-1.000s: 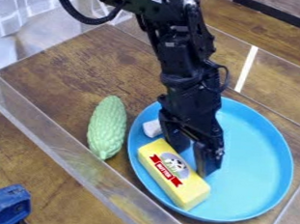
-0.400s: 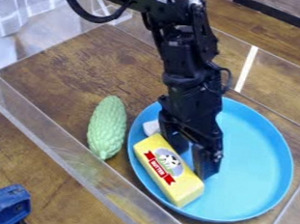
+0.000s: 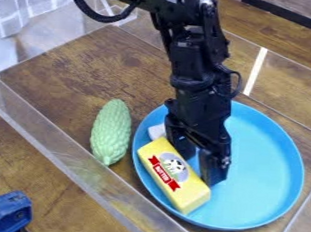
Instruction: Remove the yellow brick from inside the blue tray and put it on the table
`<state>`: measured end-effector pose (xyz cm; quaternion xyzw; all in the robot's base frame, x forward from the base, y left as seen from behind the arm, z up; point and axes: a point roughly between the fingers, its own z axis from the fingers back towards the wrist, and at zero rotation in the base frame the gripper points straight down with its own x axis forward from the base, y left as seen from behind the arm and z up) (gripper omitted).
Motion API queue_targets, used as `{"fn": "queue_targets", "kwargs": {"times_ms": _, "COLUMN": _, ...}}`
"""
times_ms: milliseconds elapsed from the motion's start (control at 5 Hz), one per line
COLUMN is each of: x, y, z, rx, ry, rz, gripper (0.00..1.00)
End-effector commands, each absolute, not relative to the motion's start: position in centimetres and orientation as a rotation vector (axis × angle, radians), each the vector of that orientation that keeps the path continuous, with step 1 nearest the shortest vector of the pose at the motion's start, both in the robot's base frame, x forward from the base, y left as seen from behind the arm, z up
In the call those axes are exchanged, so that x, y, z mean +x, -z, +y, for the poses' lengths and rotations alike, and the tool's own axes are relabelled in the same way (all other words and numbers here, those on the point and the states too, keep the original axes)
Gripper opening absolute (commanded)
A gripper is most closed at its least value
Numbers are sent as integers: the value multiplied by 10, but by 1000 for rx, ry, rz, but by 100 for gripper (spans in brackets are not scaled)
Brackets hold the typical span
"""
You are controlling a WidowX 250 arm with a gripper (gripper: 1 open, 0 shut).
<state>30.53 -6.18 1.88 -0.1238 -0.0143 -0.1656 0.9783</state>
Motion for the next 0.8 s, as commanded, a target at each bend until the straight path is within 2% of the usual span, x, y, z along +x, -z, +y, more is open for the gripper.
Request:
{"fn": "queue_targets", "kwargs": {"times_ms": 0, "x": 290, "y": -4, "z": -72, "rx": -256, "ry": 365, "rz": 69, "gripper": 100}}
{"fn": "queue_targets", "kwargs": {"times_ms": 600, "x": 284, "y": -4, "z": -81, "rx": -254, "ry": 398, "rz": 108, "gripper": 100}}
